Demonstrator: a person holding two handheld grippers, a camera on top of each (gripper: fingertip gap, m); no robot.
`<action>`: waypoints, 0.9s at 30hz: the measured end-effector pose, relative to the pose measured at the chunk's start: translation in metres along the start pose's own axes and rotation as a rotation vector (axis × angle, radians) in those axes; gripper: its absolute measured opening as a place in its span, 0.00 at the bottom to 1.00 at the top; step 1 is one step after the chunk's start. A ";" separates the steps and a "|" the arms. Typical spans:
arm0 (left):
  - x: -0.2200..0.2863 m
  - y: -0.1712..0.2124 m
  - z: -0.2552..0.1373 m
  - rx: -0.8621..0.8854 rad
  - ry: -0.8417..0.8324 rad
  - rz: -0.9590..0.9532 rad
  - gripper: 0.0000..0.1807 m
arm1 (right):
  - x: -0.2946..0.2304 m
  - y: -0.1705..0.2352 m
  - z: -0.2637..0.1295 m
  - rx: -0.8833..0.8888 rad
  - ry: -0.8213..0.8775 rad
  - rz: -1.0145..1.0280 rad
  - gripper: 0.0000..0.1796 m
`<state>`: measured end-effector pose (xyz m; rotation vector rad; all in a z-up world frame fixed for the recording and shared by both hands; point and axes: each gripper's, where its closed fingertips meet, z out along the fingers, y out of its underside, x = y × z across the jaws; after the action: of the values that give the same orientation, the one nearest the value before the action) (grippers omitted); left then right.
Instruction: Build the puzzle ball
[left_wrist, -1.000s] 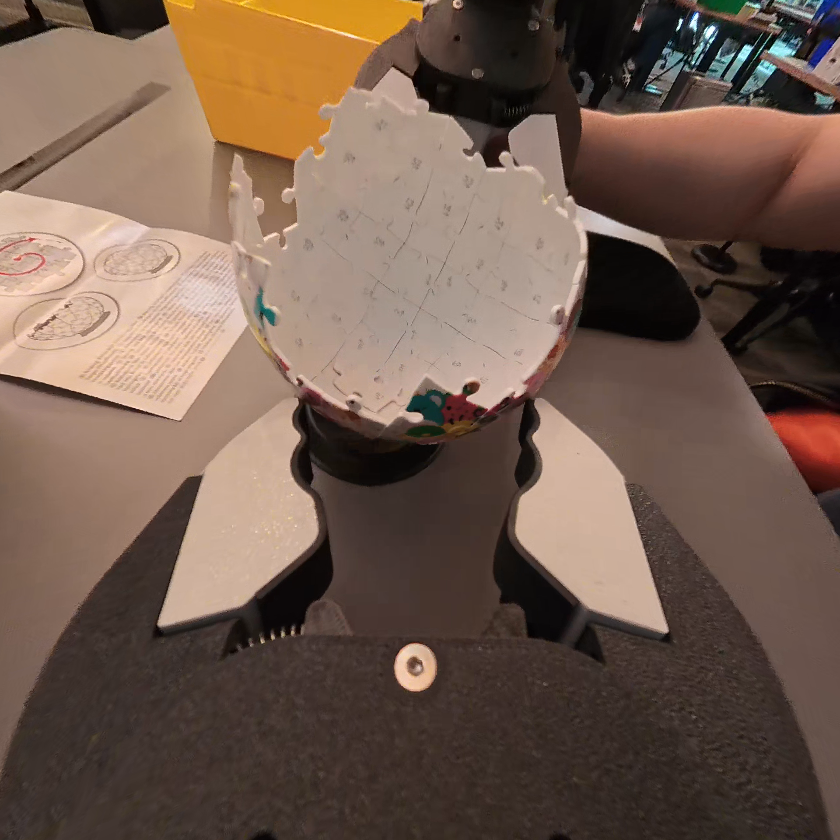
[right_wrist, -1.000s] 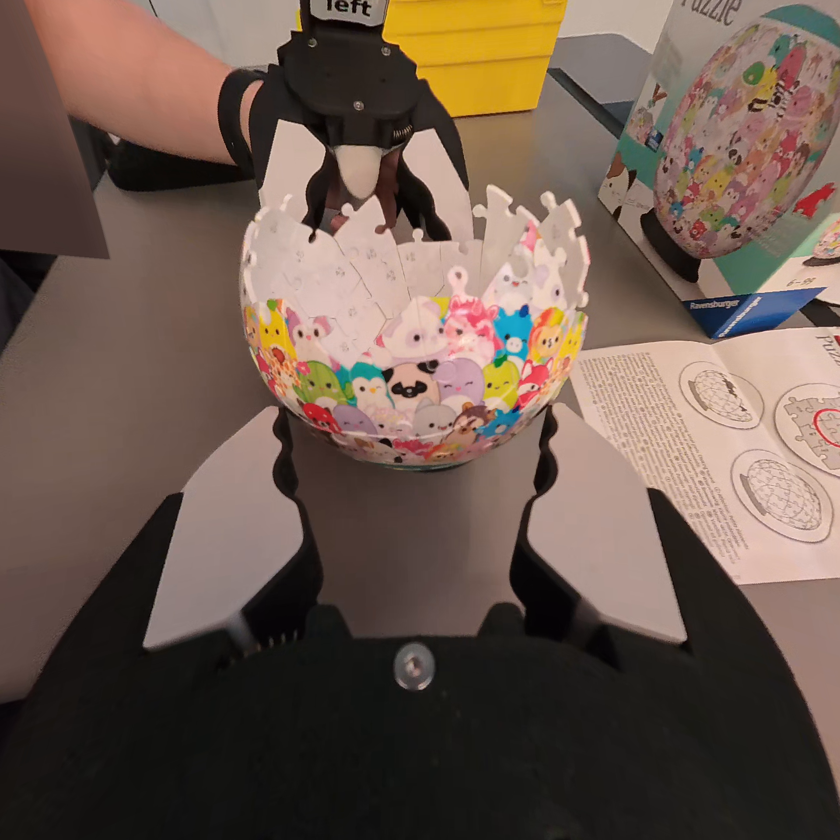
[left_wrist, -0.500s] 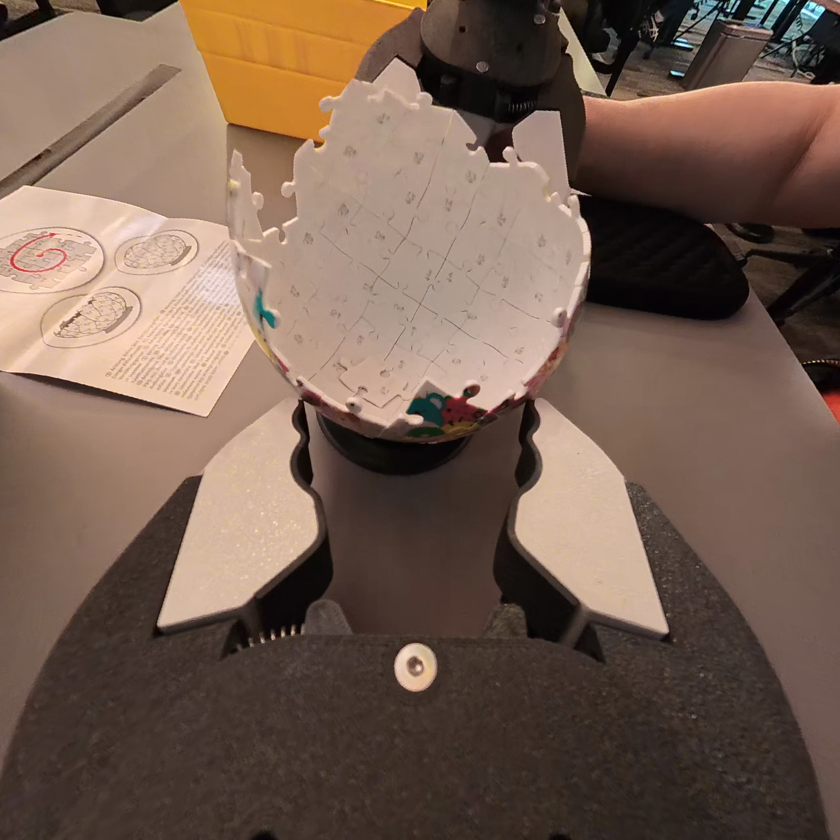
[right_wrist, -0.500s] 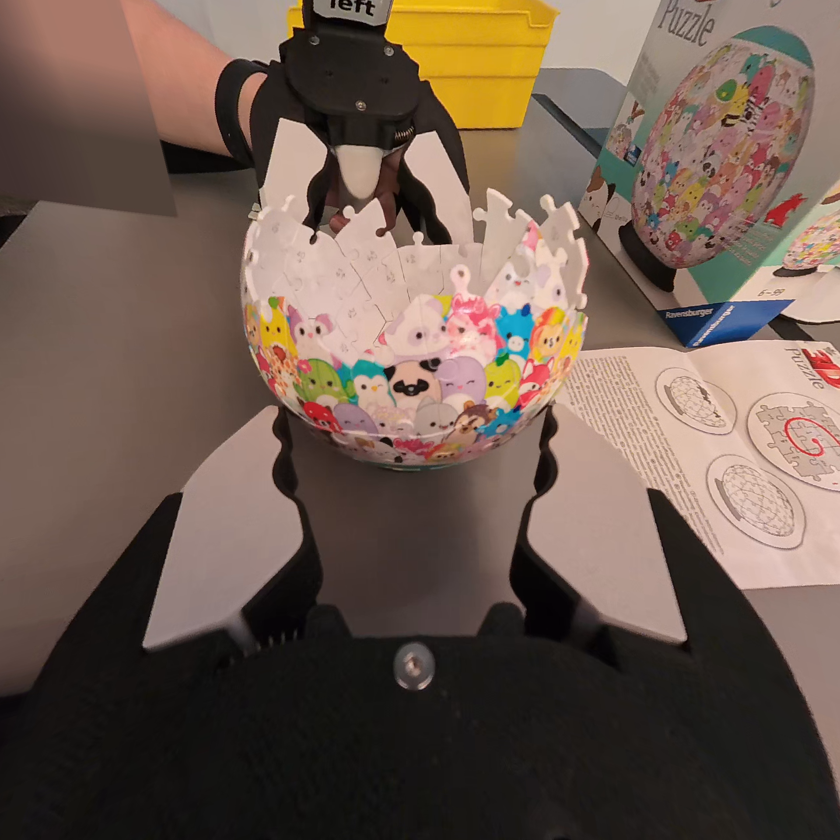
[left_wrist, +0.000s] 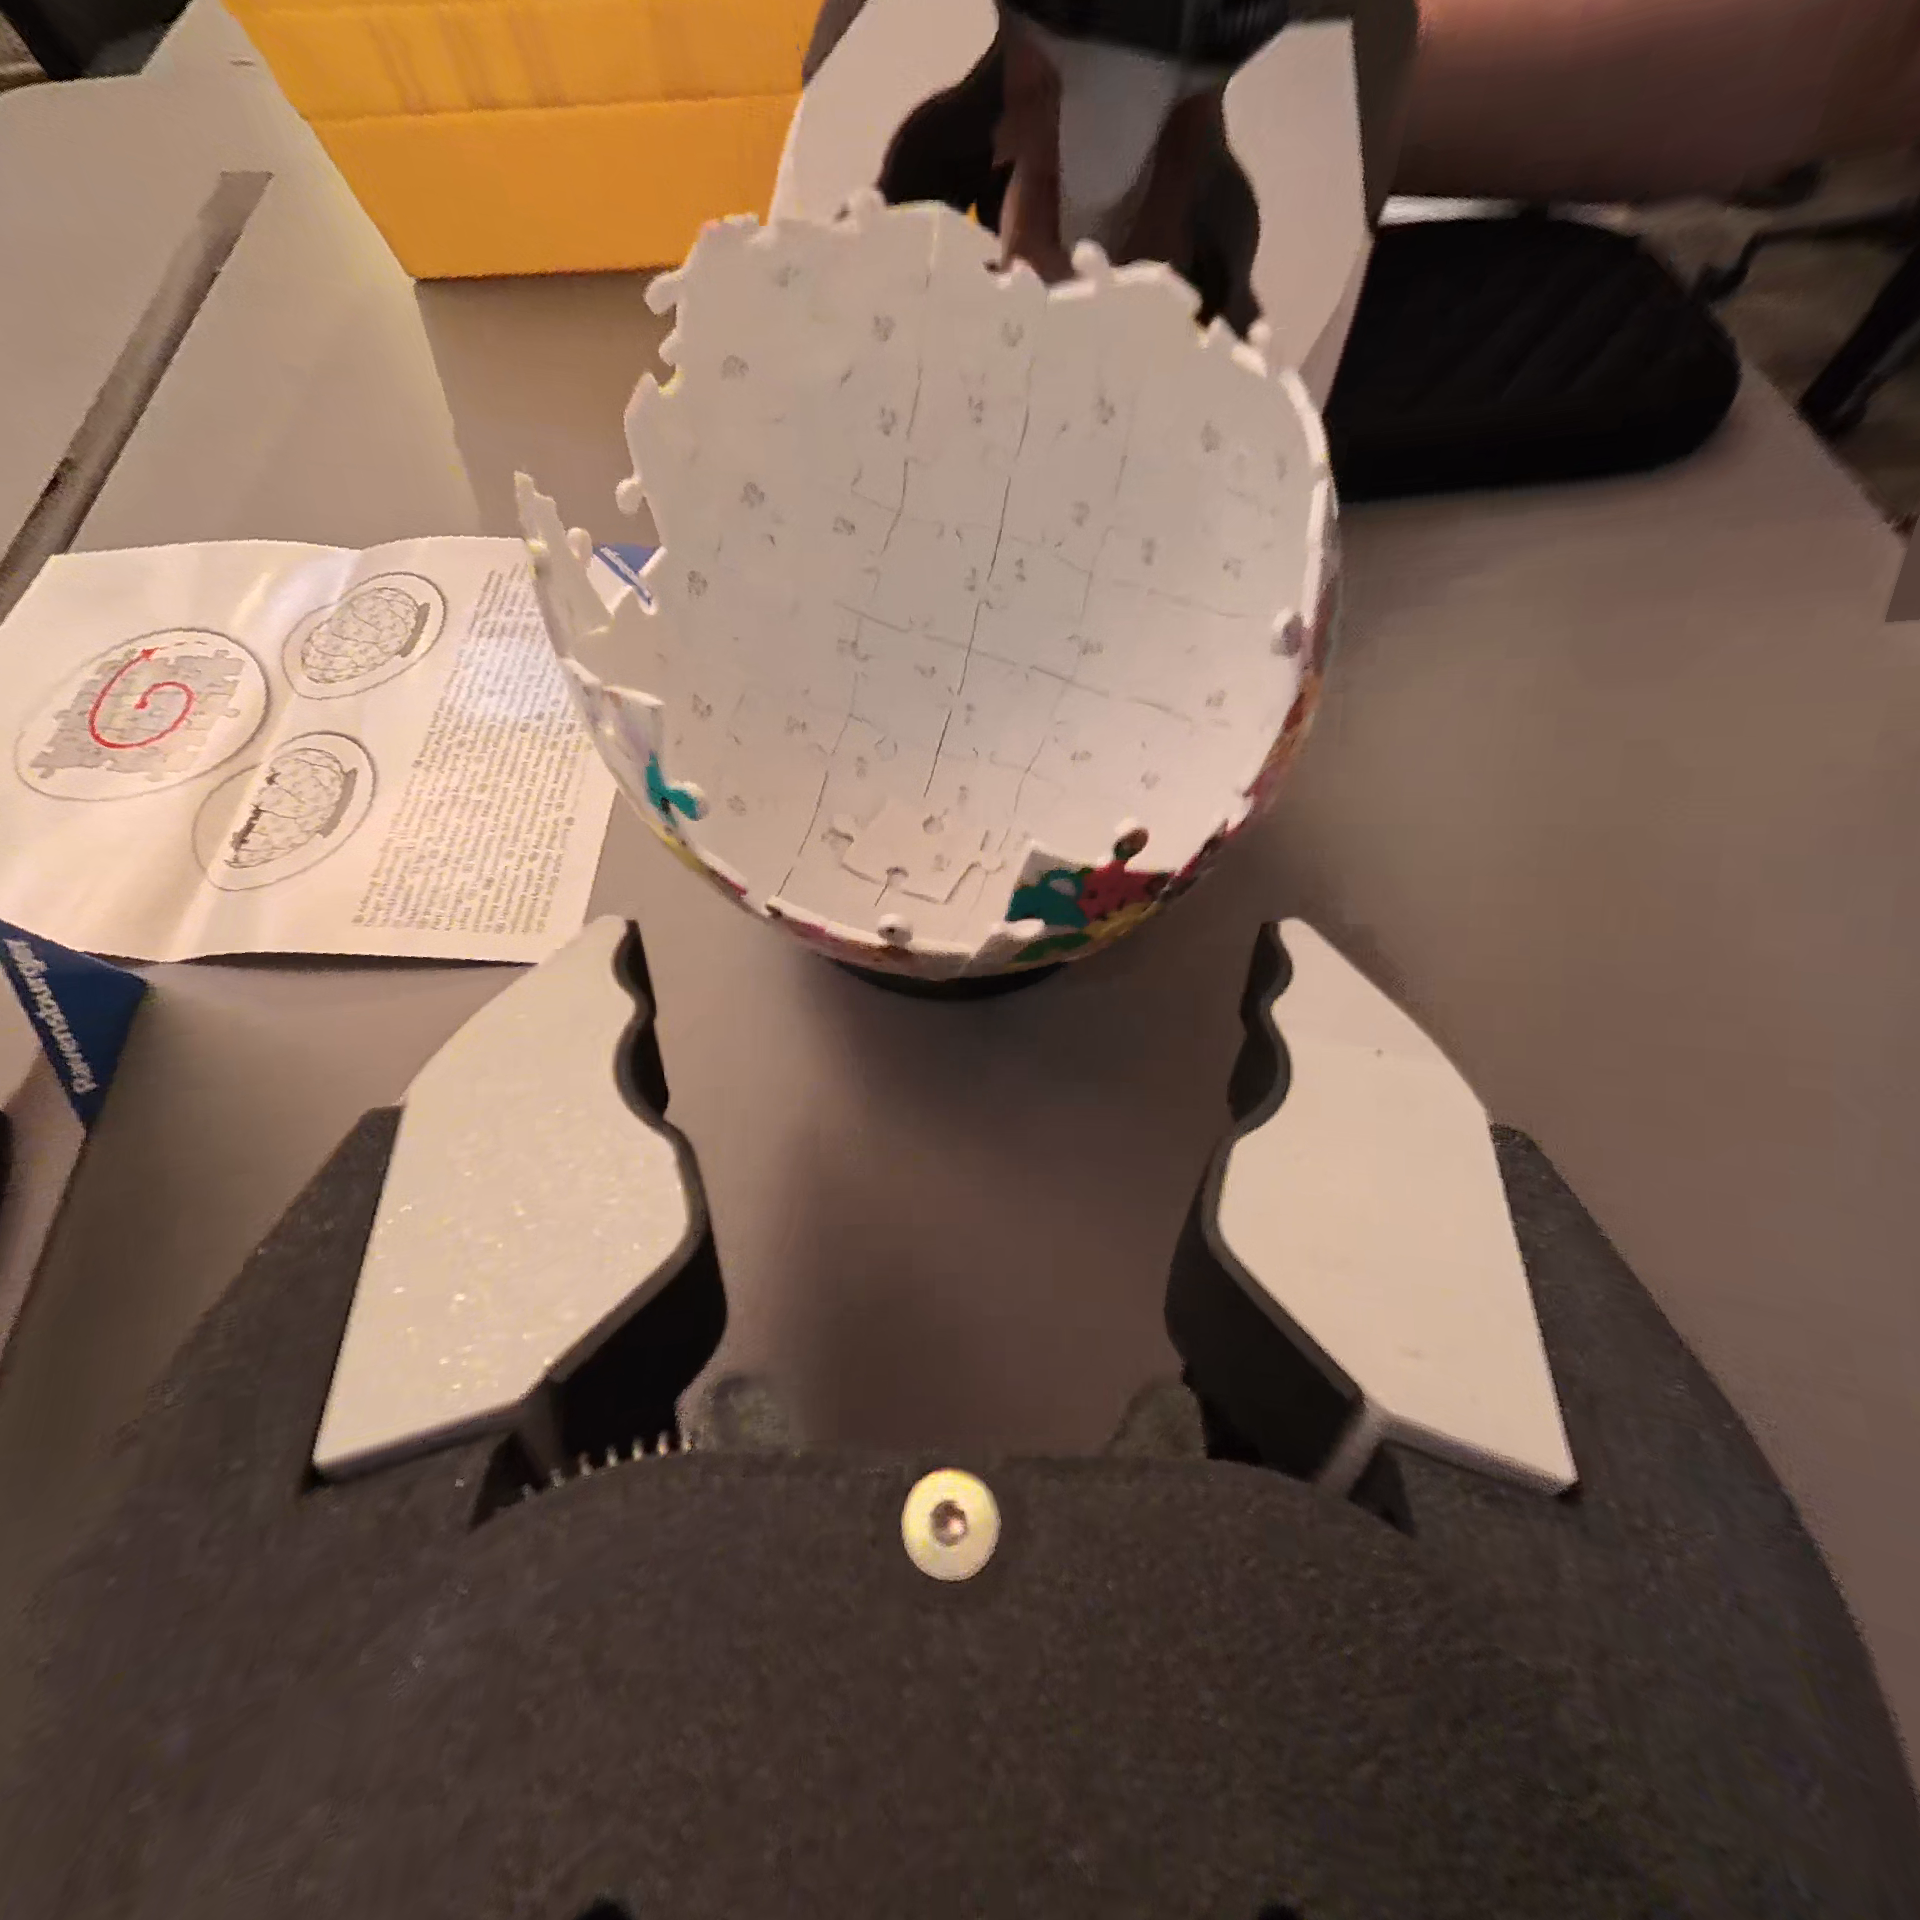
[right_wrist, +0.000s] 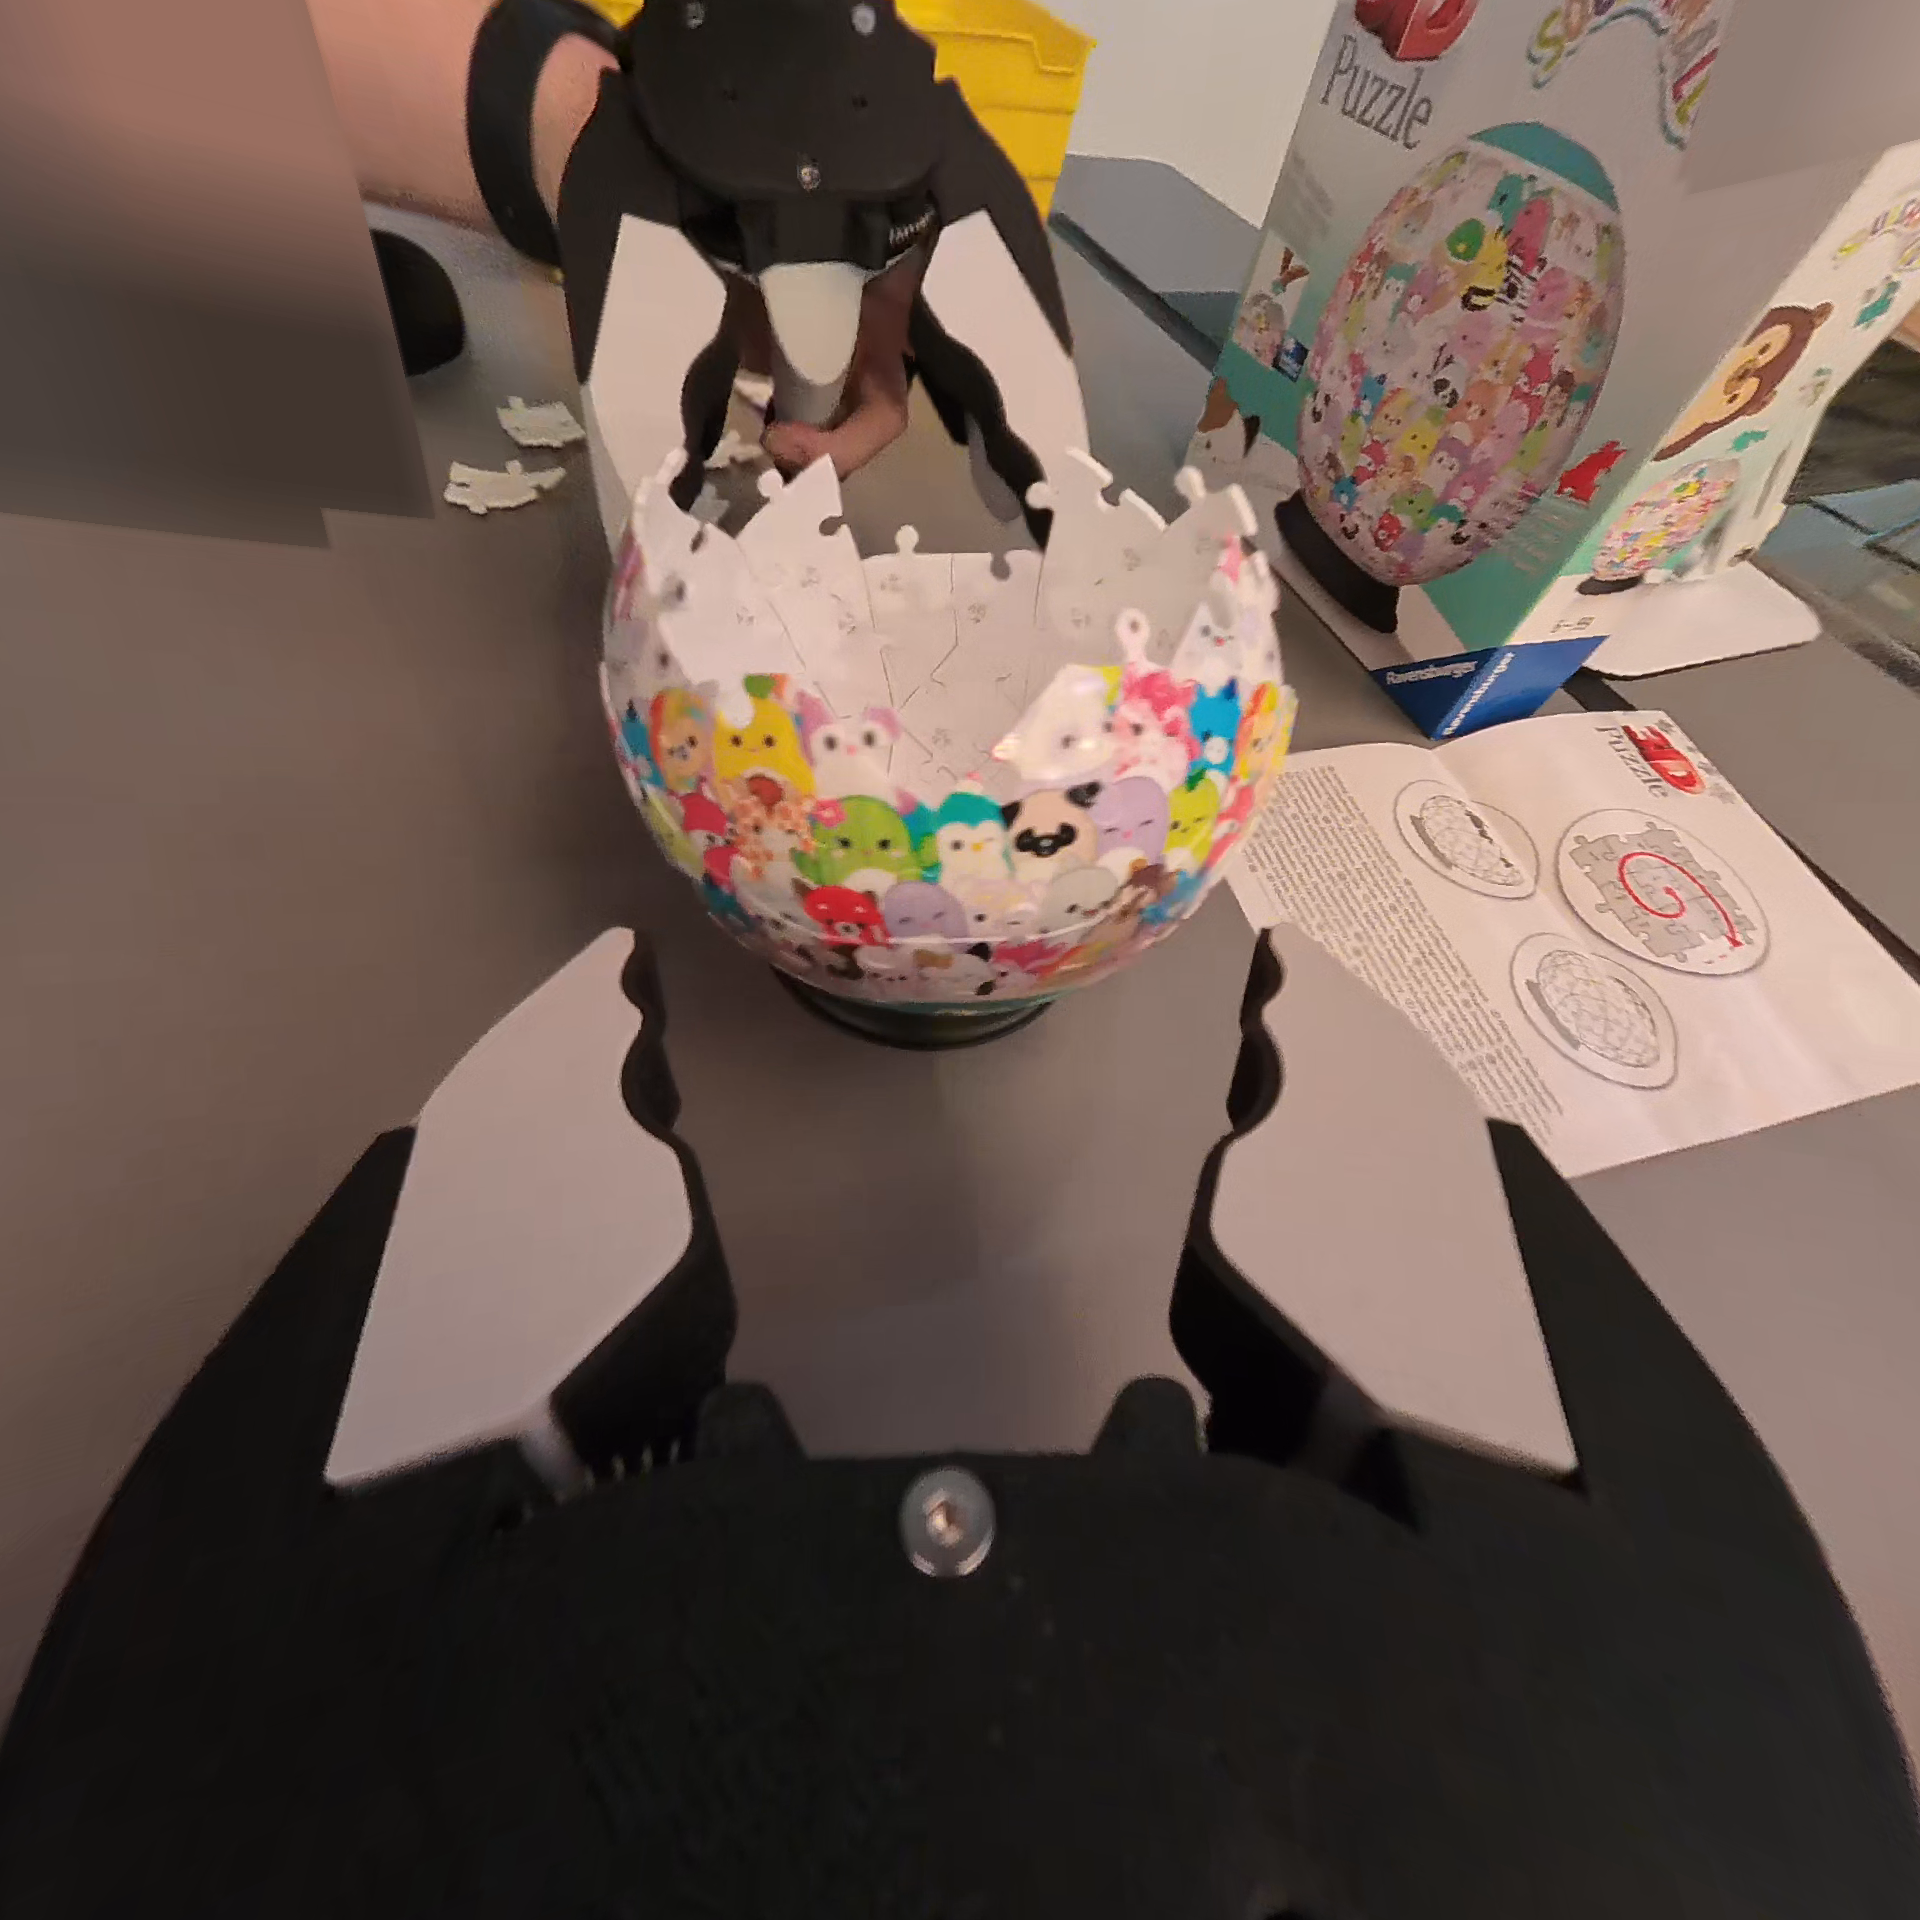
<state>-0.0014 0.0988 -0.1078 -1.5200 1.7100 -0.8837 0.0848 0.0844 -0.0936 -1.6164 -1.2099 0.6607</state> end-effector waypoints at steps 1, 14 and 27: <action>-0.002 0.002 0.000 -0.018 -0.006 0.039 0.59 | -0.004 0.001 0.001 -0.009 0.019 -0.010 0.61; -0.019 0.003 0.012 -0.006 0.094 0.126 0.62 | -0.010 0.006 0.010 -0.167 0.373 0.133 0.64; -0.010 0.005 0.026 0.023 0.186 0.148 0.59 | -0.009 0.022 0.025 -0.291 0.321 0.181 0.60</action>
<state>0.0186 0.1078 -0.1259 -1.3104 1.9109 -0.9886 0.0696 0.0848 -0.1240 -2.0047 -0.9619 0.3248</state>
